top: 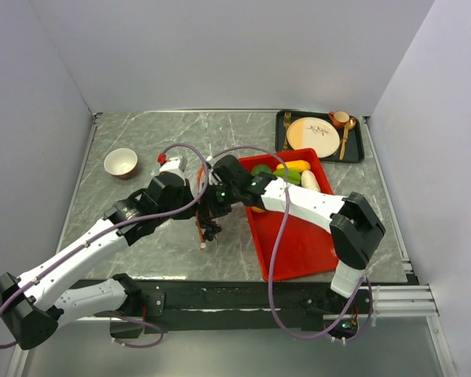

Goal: Place the food in the zip-top bag and seal the zipper
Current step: Place the fake fruit in the zipper food storage bag.

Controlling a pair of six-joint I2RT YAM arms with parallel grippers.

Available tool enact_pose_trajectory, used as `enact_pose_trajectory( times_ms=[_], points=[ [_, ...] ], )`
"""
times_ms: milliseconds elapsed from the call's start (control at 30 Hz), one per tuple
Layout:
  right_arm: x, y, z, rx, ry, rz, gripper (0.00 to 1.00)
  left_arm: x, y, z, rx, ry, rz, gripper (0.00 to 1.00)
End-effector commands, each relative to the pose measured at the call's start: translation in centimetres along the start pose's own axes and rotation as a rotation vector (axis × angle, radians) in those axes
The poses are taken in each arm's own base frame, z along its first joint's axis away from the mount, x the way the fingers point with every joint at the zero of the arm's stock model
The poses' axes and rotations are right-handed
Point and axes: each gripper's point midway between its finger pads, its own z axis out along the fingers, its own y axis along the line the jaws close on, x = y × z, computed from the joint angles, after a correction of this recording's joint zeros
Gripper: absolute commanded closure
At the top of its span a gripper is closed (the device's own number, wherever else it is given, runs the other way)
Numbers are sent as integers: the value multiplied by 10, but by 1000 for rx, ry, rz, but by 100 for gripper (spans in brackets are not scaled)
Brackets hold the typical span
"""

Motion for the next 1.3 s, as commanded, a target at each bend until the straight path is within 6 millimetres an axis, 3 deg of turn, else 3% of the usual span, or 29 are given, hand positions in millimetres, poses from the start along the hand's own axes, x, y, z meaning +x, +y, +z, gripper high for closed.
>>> enact_pose_trajectory(
  times_ms=[0,433,667,800,900,1067,1267],
  points=[
    [-42,15,-24,-115,-155,73,91,-1,-10,-5,57,5,1,99],
    [-67,29,-33,-186,-236,43,85,10,-31,-1,150,65,-12,99],
    [-68,18,-31,-131,-253,7,80,0,-40,-6,183,42,-19,99],
    [-61,15,-30,-130,-246,-3,50,-15,-45,-14,192,-7,-44,99],
    [-56,15,-33,-140,-237,-21,41,-20,-44,-16,178,-28,-59,99],
    [-58,10,-57,-67,-296,-49,34,-29,-28,-17,91,-76,-85,99],
    [-57,-24,-82,109,-372,-39,34,-27,-14,-14,15,-78,-91,99]
  ],
)
